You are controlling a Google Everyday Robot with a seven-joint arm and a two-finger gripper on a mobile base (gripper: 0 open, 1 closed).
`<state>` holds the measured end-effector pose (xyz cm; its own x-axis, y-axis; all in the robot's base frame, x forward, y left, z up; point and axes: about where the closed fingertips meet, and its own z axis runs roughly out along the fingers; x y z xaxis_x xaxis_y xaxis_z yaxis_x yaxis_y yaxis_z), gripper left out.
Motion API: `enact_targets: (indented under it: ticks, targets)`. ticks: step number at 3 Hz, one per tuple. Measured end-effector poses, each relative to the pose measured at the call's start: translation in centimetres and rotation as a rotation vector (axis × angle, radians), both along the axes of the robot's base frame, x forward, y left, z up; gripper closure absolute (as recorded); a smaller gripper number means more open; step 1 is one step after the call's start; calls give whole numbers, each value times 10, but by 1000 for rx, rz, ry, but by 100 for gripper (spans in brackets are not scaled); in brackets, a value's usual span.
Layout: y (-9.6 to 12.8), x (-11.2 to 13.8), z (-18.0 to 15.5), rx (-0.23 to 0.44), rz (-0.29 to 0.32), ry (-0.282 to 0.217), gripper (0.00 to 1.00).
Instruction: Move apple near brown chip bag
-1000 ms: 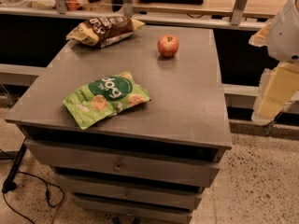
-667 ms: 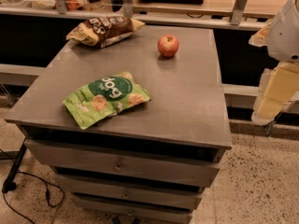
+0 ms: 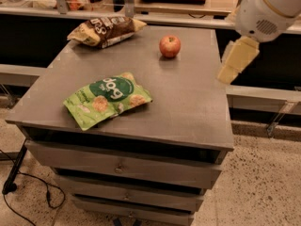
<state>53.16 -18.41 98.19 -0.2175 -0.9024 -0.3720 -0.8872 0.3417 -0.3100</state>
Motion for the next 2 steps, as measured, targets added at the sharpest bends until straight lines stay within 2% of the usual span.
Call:
enact_targets:
  ticks: [1, 2]
  targets:
    - [7, 47, -10, 138, -81, -52, 0]
    - [4, 87, -28, 302, -208, -97, 0]
